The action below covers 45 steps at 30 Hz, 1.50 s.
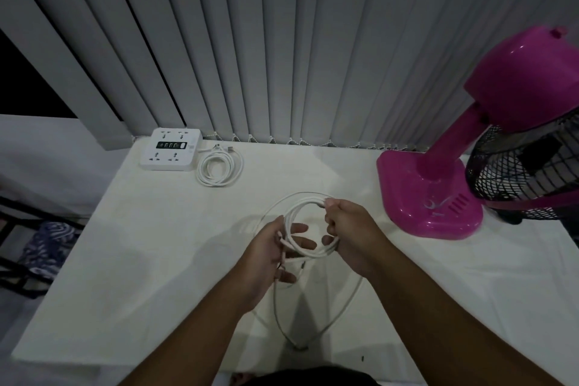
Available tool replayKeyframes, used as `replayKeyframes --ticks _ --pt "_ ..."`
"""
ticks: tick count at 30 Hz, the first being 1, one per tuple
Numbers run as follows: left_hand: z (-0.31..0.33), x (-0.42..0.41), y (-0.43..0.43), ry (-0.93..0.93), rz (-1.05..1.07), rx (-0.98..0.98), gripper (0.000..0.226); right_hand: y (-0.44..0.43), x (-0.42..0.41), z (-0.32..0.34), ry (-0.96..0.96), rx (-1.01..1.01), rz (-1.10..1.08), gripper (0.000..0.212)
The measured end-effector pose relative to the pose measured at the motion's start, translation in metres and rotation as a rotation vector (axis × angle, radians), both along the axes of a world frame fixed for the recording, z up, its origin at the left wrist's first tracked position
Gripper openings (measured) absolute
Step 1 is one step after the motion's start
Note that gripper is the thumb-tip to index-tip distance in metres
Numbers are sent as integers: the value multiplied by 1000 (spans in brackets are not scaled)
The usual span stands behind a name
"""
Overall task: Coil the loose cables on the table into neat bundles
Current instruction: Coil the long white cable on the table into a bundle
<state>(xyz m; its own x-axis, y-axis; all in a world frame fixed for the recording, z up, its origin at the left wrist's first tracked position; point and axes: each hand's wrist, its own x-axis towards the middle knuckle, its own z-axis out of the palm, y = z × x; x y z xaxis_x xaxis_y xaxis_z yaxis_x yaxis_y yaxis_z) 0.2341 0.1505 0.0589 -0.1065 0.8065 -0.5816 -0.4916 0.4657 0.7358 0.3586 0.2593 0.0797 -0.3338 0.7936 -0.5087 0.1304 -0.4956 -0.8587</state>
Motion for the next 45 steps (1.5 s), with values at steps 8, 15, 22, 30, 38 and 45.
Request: replayKeyframes --ticks 8,15,22,30,38,45 --pt "-7 30 2 -179 425 165 44 -10 -21 -14 28 -206 -329 27" --pt "0 10 13 -171 540 17 37 -24 -17 -15 -4 -132 -171 16" --pt "15 -4 6 -153 74 23 29 -6 -5 4 -351 432 482 20" --pt "10 -21 6 -189 -19 51 46 0 10 -1 -367 391 363 27" --pt "6 -18 4 -315 -42 47 67 8 13 -5 -342 318 168 28" --pt "2 8 9 3 66 54 37 -2 -4 -24 -180 60 -74 25"
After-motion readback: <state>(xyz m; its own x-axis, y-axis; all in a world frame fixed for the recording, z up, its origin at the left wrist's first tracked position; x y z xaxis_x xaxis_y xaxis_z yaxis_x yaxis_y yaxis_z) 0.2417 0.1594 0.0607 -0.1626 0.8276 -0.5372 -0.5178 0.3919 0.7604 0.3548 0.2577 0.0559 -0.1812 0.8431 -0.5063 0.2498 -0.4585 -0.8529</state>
